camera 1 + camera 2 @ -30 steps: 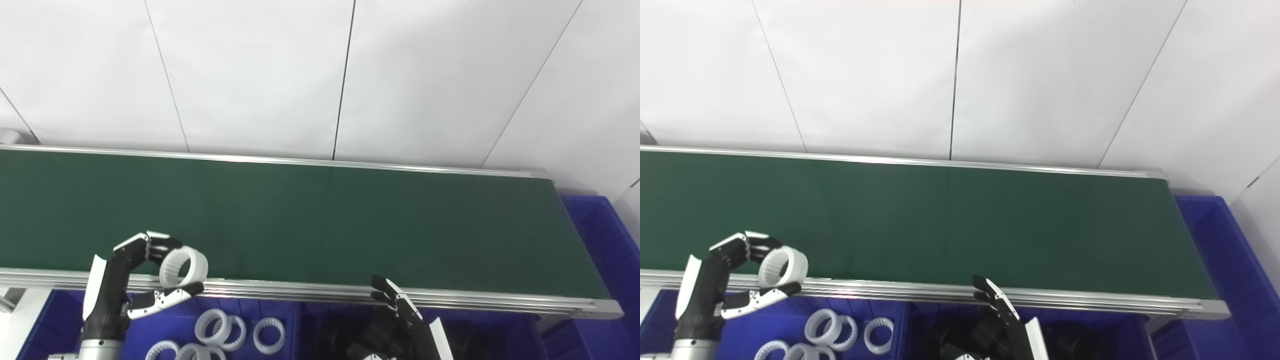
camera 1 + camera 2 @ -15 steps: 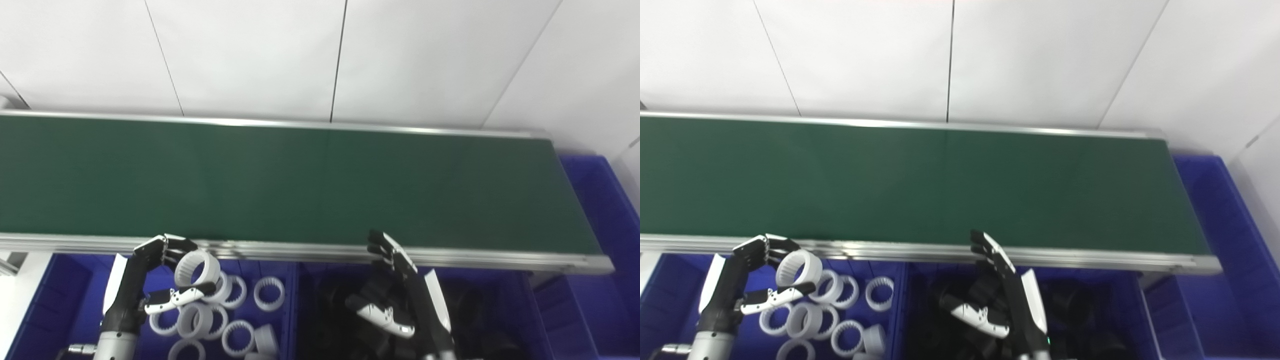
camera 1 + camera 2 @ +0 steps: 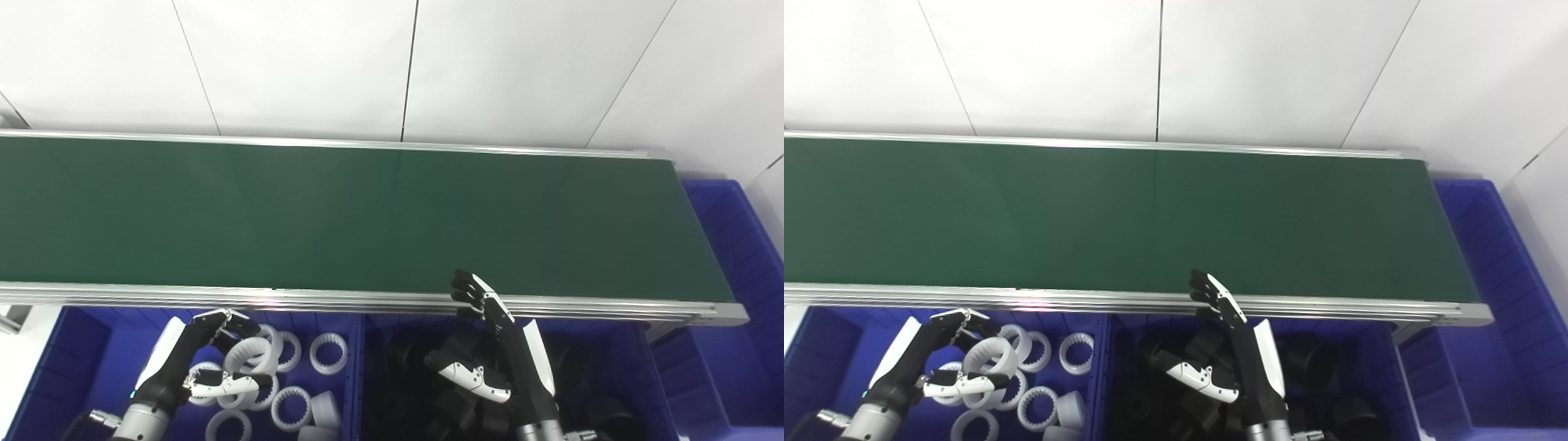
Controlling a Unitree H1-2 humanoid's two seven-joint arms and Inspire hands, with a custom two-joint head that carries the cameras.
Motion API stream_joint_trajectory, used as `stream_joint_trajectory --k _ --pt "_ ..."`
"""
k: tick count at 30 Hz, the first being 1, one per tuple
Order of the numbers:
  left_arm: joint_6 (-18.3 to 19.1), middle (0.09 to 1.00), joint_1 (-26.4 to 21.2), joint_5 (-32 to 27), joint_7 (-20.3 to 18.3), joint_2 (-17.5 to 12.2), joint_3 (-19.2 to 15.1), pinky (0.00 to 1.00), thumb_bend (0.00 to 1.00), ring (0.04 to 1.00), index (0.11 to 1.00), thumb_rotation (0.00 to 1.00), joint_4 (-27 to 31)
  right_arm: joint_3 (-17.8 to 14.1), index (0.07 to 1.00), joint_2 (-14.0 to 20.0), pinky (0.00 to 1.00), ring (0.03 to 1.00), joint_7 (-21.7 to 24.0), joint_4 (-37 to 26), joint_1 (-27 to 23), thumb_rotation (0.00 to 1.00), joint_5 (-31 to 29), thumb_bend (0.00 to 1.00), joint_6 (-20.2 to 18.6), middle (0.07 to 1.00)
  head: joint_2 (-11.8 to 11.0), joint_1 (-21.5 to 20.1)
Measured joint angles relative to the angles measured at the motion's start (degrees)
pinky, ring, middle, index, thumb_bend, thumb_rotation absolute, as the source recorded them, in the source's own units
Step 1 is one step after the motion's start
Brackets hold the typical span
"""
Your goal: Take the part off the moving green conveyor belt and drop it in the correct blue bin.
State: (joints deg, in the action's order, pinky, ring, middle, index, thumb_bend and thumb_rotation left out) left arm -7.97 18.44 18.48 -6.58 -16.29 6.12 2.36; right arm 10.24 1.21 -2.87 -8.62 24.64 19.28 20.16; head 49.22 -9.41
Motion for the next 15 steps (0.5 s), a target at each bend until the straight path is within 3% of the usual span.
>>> stream_joint_trajectory --k 5,9,12,15 --pt "1.15 0.909 0.47 -2.18 -3.69 -0.92 0.65 0.79 0.89 0.862 0.888 0.30 2.20 0.02 0.870 0.00 0.72 0.802 0.01 -0.05 0.03 0.48 0.04 0.72 -0.01 0.842 0.00 -0.09" --pt "1.49 0.922 0.41 -6.84 -7.00 -2.10 0.88 0.82 0.98 0.876 0.913 0.36 6.22 0.03 0.869 0.00 0.72 0.802 0.01 -0.14 0.06 0.49 0.03 0.73 -0.04 0.843 -0.09 -0.52" --pt "1.45 0.923 -0.10 -9.05 -8.12 -2.22 0.85 0.83 1.00 0.886 0.914 0.35 6.73 0.07 0.870 -0.01 0.72 0.801 0.01 -0.16 0.06 0.49 0.04 0.73 -0.07 0.843 -0.09 -0.88" --pt "0.00 0.922 -0.44 -15.05 -9.84 -2.19 0.82 0.84 1.00 0.893 0.911 0.31 6.56 0.15 0.872 -0.04 0.72 0.806 0.02 -0.17 0.12 0.49 0.04 0.73 -0.43 0.845 -0.18 -1.14"
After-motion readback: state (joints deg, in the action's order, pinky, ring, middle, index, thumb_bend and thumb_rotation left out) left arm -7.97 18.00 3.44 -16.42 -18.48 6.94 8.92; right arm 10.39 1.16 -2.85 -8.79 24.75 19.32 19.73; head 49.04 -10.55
